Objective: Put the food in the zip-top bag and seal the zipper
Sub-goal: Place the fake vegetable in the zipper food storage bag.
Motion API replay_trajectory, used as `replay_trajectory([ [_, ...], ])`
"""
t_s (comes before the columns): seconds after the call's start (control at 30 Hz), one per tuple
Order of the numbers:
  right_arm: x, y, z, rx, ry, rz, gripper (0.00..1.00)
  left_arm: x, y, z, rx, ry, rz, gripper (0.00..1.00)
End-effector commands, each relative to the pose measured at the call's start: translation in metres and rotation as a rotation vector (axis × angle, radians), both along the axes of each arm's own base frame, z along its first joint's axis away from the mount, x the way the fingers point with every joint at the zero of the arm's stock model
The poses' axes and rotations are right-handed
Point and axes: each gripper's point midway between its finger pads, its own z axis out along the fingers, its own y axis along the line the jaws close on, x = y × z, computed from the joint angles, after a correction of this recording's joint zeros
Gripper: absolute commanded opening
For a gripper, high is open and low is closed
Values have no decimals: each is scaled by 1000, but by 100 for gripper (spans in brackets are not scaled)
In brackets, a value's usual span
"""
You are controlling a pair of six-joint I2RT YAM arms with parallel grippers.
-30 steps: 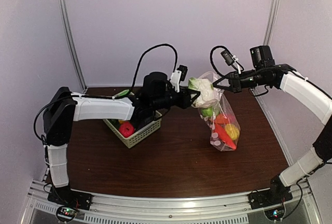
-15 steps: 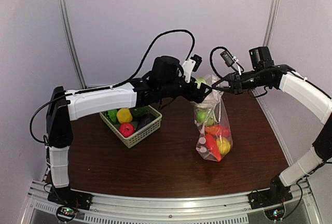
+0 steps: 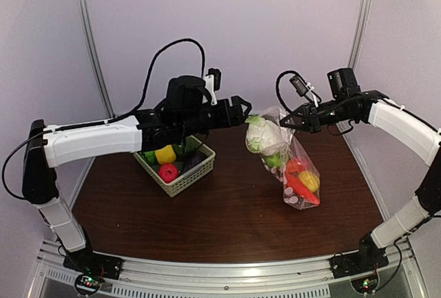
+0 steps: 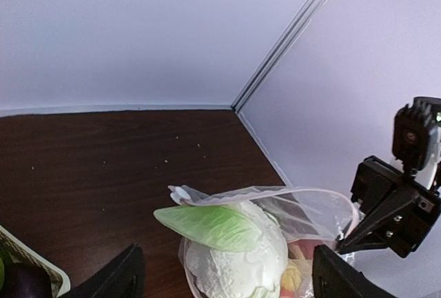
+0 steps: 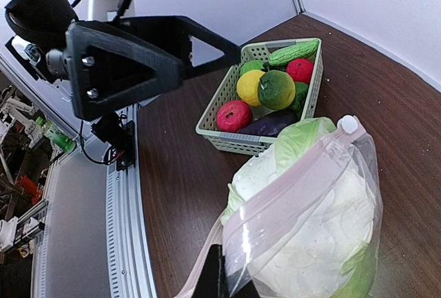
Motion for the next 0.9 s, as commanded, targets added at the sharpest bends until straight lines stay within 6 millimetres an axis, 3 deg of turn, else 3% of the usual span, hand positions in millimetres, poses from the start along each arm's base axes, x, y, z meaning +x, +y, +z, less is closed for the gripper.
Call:
replay_trajectory([
  [0.0, -4, 8, 1, -6, -72, 34, 1, 14, -2, -73, -93, 297, 95, 80],
  [0.2, -9, 12, -4, -25, -77, 47, 1, 15, 12, -111, -236, 442, 137, 59],
  [0.47, -9, 13, -5, -32, -78, 45, 1, 5, -8, -118, -254, 471, 16, 60],
  [0.67, -7, 12, -8, -48, -86, 32, 1, -5, 11, -119, -266, 484, 47, 60],
  [0.87, -6, 14, -9, -45, -80, 36, 2, -19, -12, -129, -229, 539, -85, 54],
])
